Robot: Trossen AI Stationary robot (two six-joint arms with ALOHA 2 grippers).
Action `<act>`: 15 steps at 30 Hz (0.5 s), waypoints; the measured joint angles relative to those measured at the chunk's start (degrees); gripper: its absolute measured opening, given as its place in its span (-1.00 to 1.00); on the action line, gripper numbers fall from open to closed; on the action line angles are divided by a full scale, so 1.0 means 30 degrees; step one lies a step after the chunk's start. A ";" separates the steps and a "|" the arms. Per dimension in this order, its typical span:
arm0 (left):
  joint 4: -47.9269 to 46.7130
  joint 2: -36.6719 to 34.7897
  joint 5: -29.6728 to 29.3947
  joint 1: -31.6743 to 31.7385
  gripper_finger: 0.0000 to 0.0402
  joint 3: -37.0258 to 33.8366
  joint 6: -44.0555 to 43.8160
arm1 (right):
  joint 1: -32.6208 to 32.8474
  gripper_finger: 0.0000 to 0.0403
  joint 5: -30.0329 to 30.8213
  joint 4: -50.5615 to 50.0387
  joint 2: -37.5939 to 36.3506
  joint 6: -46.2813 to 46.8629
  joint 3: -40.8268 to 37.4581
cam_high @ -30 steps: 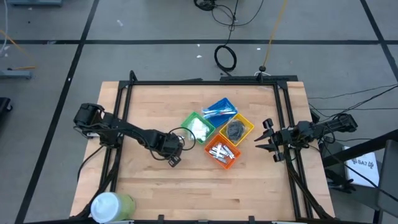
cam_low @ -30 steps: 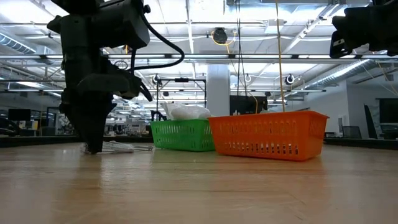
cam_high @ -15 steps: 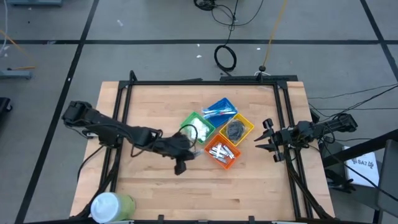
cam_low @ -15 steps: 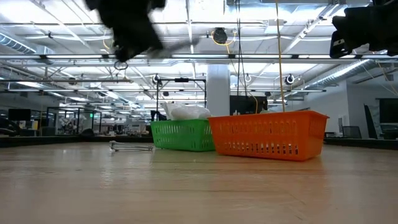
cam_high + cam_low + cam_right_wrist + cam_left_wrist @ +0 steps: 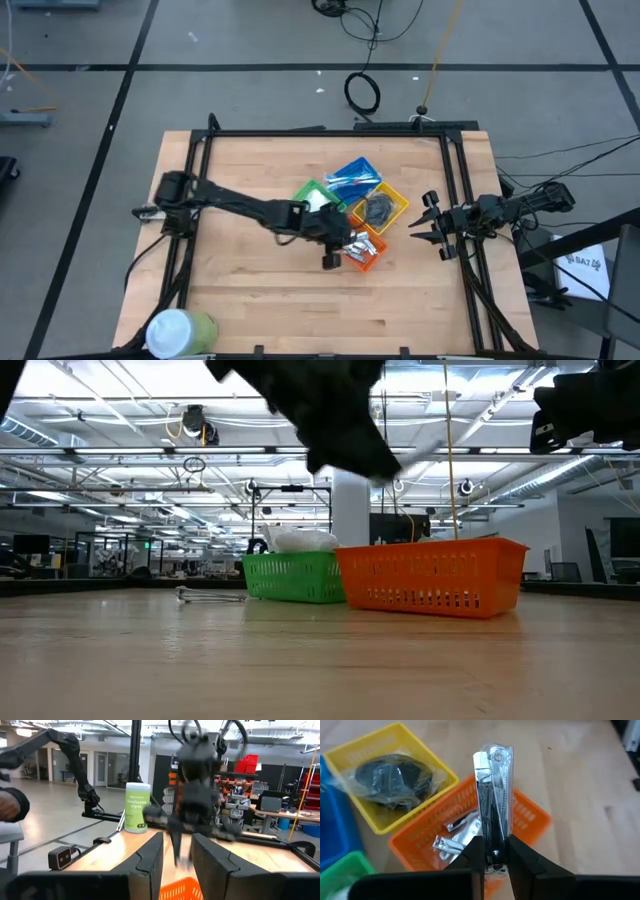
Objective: Pick & Place Travel size toiletries
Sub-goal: Put the silver nail cutter into the orange bin
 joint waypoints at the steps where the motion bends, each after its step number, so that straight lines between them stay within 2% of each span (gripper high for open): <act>1: 0.0074 0.0538 0.0223 0.0217 -0.76 0.0278 -0.0055 | 0.0000 -0.55 0.0000 0.0026 0.0007 0.0000 0.0007; 7: 0.0311 0.2730 0.0699 0.0971 -0.62 0.0784 -0.0298 | -0.0001 -0.55 0.0000 0.0086 0.0007 0.0000 0.0000; 15: 0.0488 0.2515 0.1632 0.1169 -0.59 0.0827 -0.1069 | 0.0000 -0.55 0.0000 0.0094 0.0007 0.0000 0.0003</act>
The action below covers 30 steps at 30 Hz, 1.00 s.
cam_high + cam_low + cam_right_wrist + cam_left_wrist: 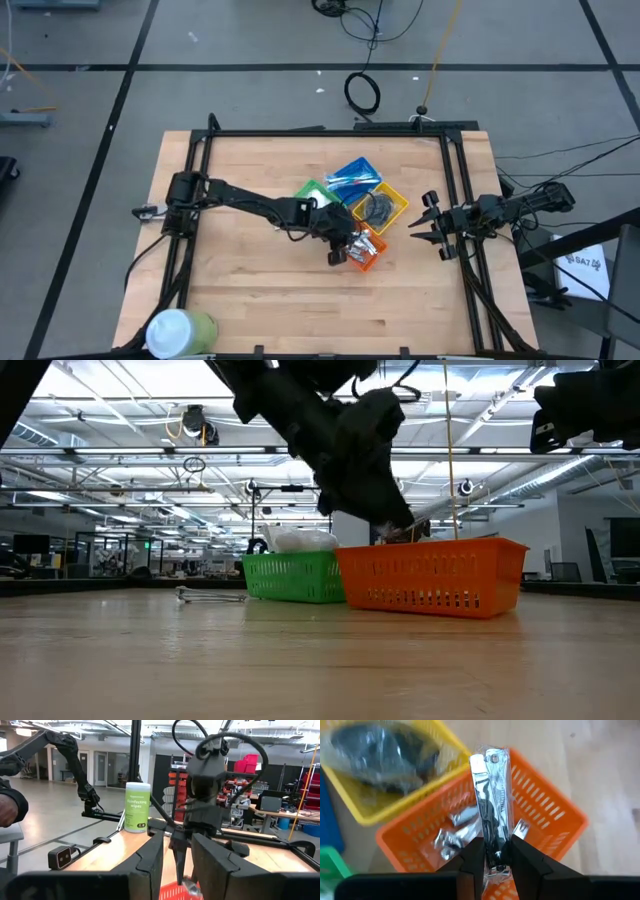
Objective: Pick & Place Travel size toiletries
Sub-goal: Put the silver nail cutter into the orange bin
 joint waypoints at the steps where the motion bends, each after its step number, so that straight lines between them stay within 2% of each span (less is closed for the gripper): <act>1: 0.0156 -0.0088 0.0022 -0.0006 -0.59 0.0003 0.0124 | -0.0006 -0.55 0.0000 -0.0021 0.0000 0.0000 0.0000; 15: 0.0482 -0.0200 0.1112 -0.0094 -0.57 0.0007 0.0607 | -0.0005 -0.55 0.0000 -0.0010 0.0000 0.0005 0.0004; 23: 0.0283 -0.0314 0.1056 0.0090 -0.13 0.0007 0.0036 | -0.0005 -0.55 0.0000 -0.0022 0.0000 0.0002 0.0002; 27: -0.1713 -0.1773 0.0958 0.0226 0.04 -0.0015 0.0773 | -0.0004 -0.55 0.0000 -0.0022 -0.0004 0.0000 -0.0004; 30: -0.5028 -0.3398 0.0338 0.0485 0.13 0.0000 0.0484 | -0.0001 -0.55 0.0000 -0.0090 -0.0006 0.0006 -0.0004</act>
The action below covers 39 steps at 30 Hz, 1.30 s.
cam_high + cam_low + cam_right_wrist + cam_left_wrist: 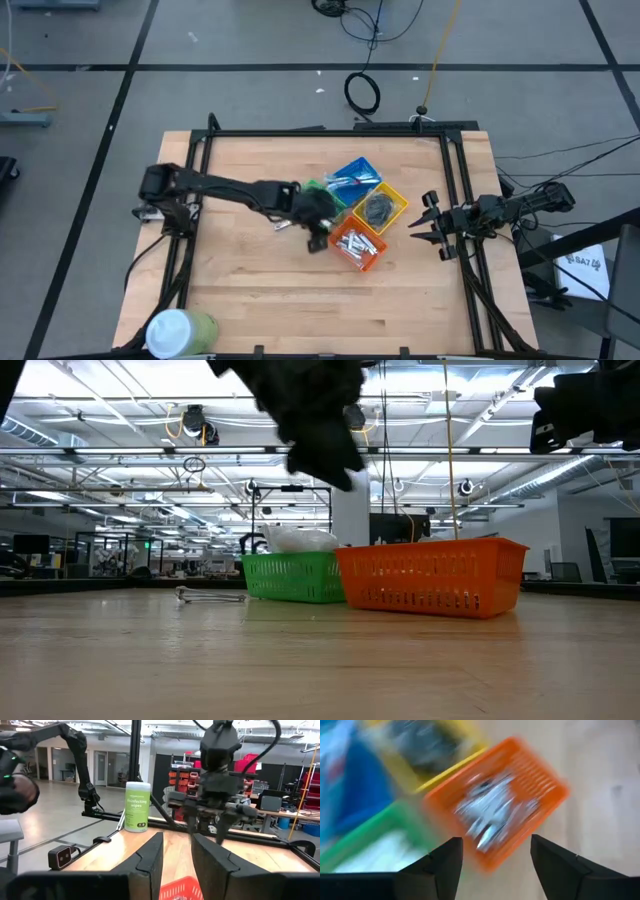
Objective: Pick & Place Travel size toiletries
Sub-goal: Put the silver nail cutter into the orange bin
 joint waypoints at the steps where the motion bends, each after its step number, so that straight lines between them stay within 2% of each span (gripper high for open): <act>1: -0.1327 -0.0541 -0.0516 0.0026 0.15 0.0015 -0.0438 | 0.0001 -0.55 0.0007 -0.0019 0.0006 -0.0006 0.0000; 7: -0.8991 -0.2308 -0.4656 -0.0639 0.18 -0.0498 -0.3836 | 0.0001 -0.55 0.0000 0.0072 -0.0008 -0.0006 0.0007; 9: -0.9661 -0.2609 -0.4709 -0.0809 0.18 -0.1422 -0.4421 | 0.0001 -0.55 0.0005 0.0041 0.0006 -0.0006 0.0005; 14: -0.6988 -0.3031 -0.2753 -0.0498 0.18 -0.4669 -0.4582 | 0.0001 -0.55 0.0000 0.0083 -0.0001 -0.0006 0.0007; 21: -0.4464 -0.3053 -0.3413 0.0982 0.18 -0.7945 -0.4916 | 0.0001 -0.55 0.0000 0.0081 -0.0001 -0.0005 0.0007; 26: -0.2736 -0.3053 -0.2365 0.1863 0.18 -0.9683 -0.4929 | 0.0001 -0.55 0.0000 0.0072 -0.0001 0.0001 0.0004; 34: -0.1796 -0.3111 -0.1798 0.1879 0.15 -1.0475 -0.4471 | 0.0000 -0.55 0.0000 0.0076 0.0000 -0.0006 0.0007; 36: -0.1787 -0.3111 -0.1779 0.1686 0.07 -1.0484 -0.4142 | 0.0001 -0.55 0.0000 0.0076 -0.0001 -0.0006 0.0007; 39: -0.1819 -0.3103 -0.1777 0.1383 -0.16 -1.0491 -0.3913 | -0.0005 -0.55 0.0001 0.0076 0.0000 -0.0006 0.0001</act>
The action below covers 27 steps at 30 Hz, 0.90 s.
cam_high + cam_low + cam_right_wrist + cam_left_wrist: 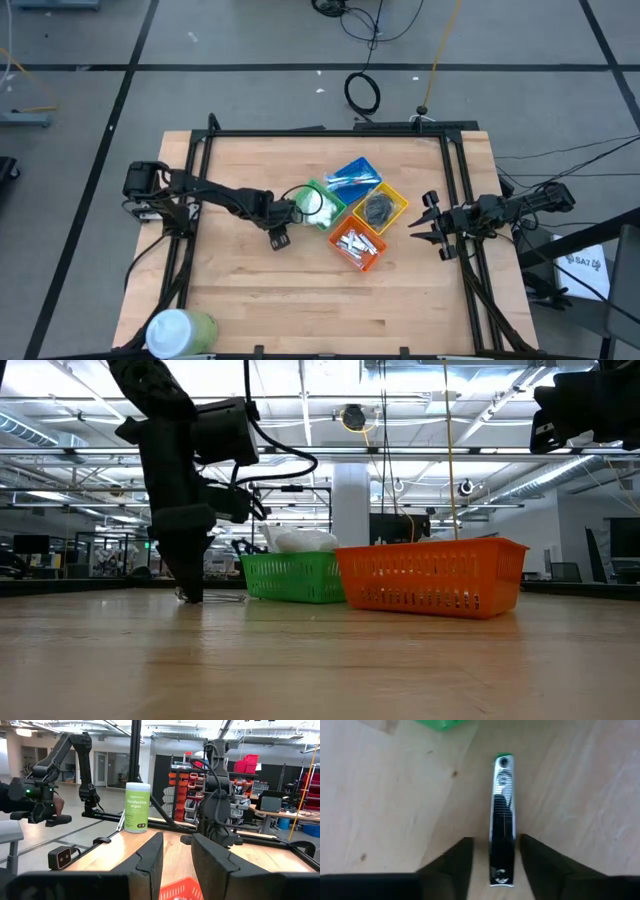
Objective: Pick & Place Travel size toiletries
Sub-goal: Put the silver nail cutter into the orange bin
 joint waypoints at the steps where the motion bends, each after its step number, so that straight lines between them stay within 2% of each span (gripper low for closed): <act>1: 0.0000 0.0000 0.0004 -0.0091 -0.25 0.0000 0.0007 | 0.0003 -0.55 0.0002 -0.0004 0.0002 0.0000 0.0004; 7: -0.0219 -0.0007 0.0300 -0.0243 -0.83 0.0022 -0.0074 | -0.0001 -0.55 0.0000 0.0000 -0.0001 0.0005 0.0000; 13: -0.0984 -0.1534 0.1075 -0.0815 -0.80 0.0062 -0.0762 | 0.0006 -0.55 -0.0001 -0.0014 0.0006 0.0007 0.0006; 18: 0.0278 -0.3857 0.0633 -0.2097 -0.79 0.0707 -0.1022 | 0.0003 -0.55 -0.0001 0.0012 -0.0001 0.0000 0.0006; 21: 0.3354 -0.4894 0.0333 -0.2752 -0.81 0.1253 -0.0897 | 0.0004 -0.55 0.0001 -0.0010 0.0004 0.0000 0.0006; 24: 0.6924 -0.5200 0.0320 -0.3239 -0.80 0.2013 0.0550 | 0.0000 -0.55 0.0006 -0.0015 0.0006 0.0007 0.0006; 27: 0.7862 -0.4546 -0.0063 -0.3563 -0.77 0.3532 0.2228 | 0.0006 -0.55 -0.0001 -0.0044 0.0003 0.0004 0.0003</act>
